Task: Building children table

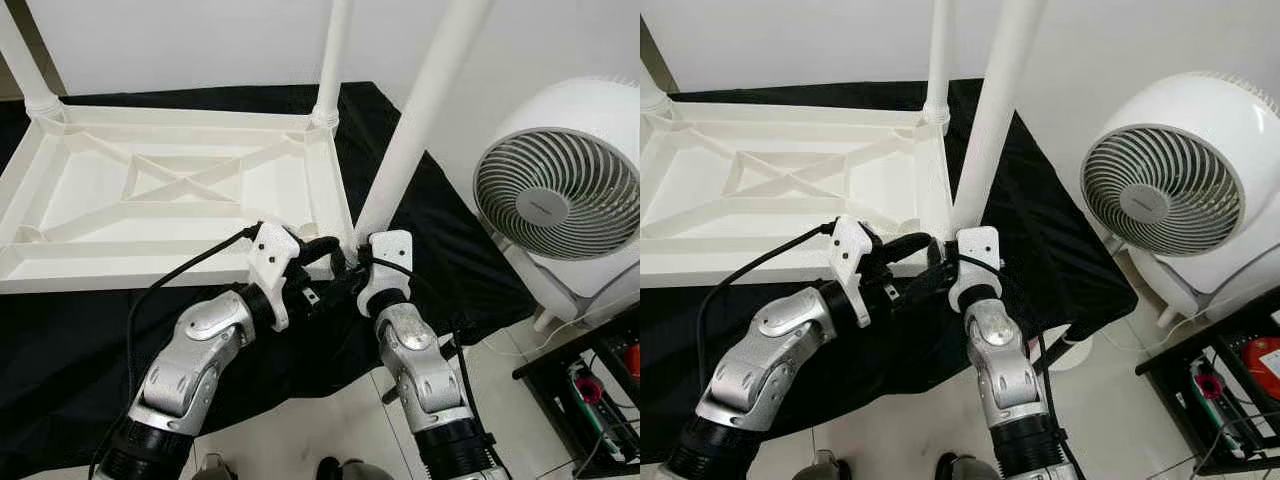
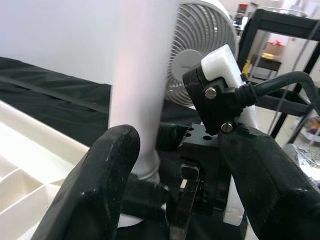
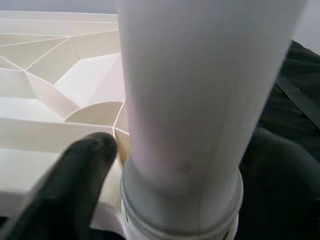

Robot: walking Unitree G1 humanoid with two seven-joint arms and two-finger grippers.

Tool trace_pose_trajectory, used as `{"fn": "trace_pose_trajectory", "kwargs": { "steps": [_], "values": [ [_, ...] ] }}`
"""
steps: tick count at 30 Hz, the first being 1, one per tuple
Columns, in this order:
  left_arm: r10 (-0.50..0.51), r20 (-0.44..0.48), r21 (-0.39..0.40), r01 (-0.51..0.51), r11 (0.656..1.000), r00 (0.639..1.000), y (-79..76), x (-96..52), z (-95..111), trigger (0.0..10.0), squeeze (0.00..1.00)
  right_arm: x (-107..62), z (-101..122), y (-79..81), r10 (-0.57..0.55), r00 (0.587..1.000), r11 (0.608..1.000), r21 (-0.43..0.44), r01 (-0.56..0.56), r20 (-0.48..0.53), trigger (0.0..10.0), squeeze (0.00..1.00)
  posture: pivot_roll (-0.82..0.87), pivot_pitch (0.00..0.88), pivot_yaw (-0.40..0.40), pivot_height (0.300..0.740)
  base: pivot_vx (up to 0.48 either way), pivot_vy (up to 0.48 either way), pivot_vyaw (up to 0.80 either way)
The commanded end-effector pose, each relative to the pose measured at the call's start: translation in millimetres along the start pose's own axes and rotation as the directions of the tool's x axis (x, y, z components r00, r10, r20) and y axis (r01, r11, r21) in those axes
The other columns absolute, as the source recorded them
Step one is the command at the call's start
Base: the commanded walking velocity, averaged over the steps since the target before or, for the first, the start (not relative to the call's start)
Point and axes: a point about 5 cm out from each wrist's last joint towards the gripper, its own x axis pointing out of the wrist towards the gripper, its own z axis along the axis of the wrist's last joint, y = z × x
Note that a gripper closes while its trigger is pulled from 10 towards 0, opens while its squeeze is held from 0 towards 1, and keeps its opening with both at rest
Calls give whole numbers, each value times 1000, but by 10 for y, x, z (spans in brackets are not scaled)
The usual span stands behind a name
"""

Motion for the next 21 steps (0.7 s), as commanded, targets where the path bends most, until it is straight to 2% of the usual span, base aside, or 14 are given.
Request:
{"fn": "trace_pose_trajectory", "kwargs": {
  "steps": [1, 7, 8, 11, 14, 15, 16, 17, 19, 21],
  "values": [
    [2, 25, 18, -3, 1000, 1000, 0, 47, 38, 10000, 0, -67, -136, -52, 16, 999, 1000, 21, -15, -44, 10000, 1000, 58, 44, -73, 740, 0, 0, 0],
    [-8, 17, 17, 8, 1000, 1000, -23, 43, 20, 10000, 0, -111, -75, -204, 114, 994, 993, 24, -114, 1, 10000, 1000, 67, 42, -71, 740, 0, 0, 0],
    [-8, 12, 17, 8, 1000, 1000, -23, 36, 11, 10000, 0, -121, -60, -251, 138, 990, 990, 20, -138, 8, 10000, 0, 70, 42, -71, 740, 0, 0, 0],
    [-7, 8, 18, 7, 1000, 1000, -21, 27, 3, 10000, 0, -137, -43, -302, 183, 983, 983, 13, -183, 8, 10000, 0, 75, 43, -70, 740, 0, 0, 0],
    [8, 1, 28, -8, 1000, 1000, 11, 21, -8, 10000, 0, -113, 24, -554, 256, 967, 967, 20, -255, -5, 10000, 0, 91, 47, -78, 740, 0, 0, 0],
    [8, 1, 28, -8, 1000, 1000, 11, 21, -8, 10000, 0, -113, 24, -554, 256, 967, 967, 20, -255, -5, 10000, 0, 91, 47, -78, 740, 0, 0, 0],
    [14, 4, 32, -14, 999, 1000, 23, 16, 4, 10000, 0, -67, 62, -652, 274, 962, 962, -11, -274, -1, 10000, 0, 95, 49, -81, 740, 0, 0, 0],
    [14, 4, 32, -14, 999, 1000, 23, 16, 4, 10000, 0, -67, 62, -652, 274, 962, 962, -11, -274, -1, 10000, 0, 95, 49, -81, 740, 0, 0, 0],
    [26, 5, 38, -26, 999, 1000, 41, -11, 17, 10000, 0, -7, 82, -752, 292, 956, 956, -35, -292, -1, 10000, 0, 103, 52, -85, 740, 0, 0, 0],
    [27, 6, 36, -27, 999, 1000, 44, -16, 19, 10000, 0, 1, 91, -765, 295, 956, 955, -39, -294, 6, 10000, 0, 103, 52, -85, 740, 0, 0, 0]
  ]
}}
